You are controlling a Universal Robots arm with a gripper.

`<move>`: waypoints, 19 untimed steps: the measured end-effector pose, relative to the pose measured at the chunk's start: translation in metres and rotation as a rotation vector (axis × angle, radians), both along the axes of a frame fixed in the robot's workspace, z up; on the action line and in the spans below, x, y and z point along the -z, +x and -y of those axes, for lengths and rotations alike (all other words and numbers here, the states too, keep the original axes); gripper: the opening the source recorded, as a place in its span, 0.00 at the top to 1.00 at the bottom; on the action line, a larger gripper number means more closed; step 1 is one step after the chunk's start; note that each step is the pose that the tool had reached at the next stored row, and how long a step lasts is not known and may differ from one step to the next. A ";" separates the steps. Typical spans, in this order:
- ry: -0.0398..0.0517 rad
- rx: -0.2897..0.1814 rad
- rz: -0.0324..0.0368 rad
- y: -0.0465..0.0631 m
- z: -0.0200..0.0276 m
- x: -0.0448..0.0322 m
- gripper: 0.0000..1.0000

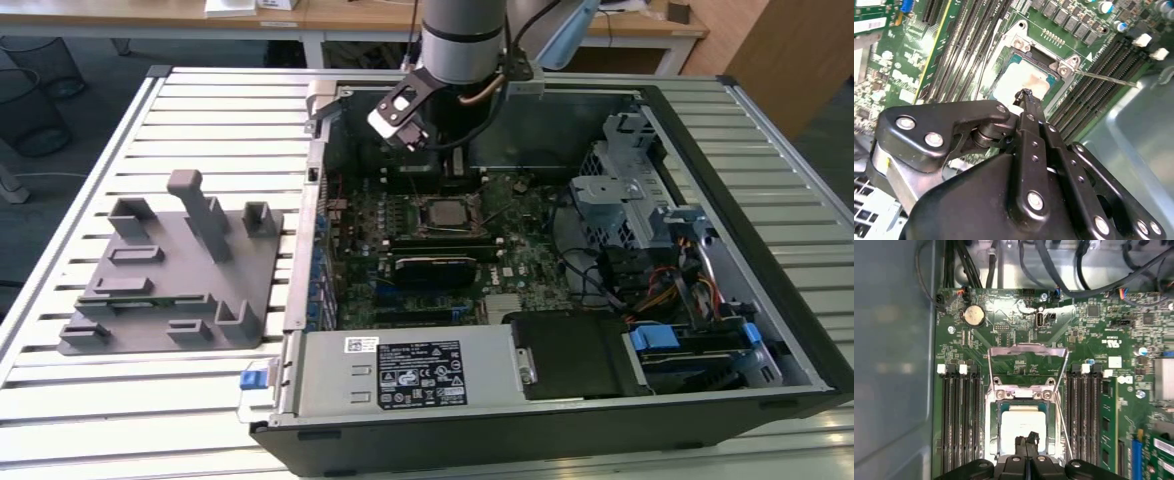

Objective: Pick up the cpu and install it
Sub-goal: 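Close the cpu cover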

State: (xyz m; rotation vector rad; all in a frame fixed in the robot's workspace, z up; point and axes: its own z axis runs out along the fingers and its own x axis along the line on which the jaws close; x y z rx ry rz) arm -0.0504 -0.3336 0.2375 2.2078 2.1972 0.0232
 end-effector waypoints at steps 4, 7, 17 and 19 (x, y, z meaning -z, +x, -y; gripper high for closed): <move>-0.0003 0.000 -0.0001 0.000 0.0000 -0.0170 0.89; -0.0014 0.000 0.0000 0.000 -0.0002 -0.0304 0.89; -0.0025 0.000 0.0001 0.000 0.0068 -0.0372 0.89; -0.0023 0.000 0.0002 0.000 0.0117 -0.0371 0.89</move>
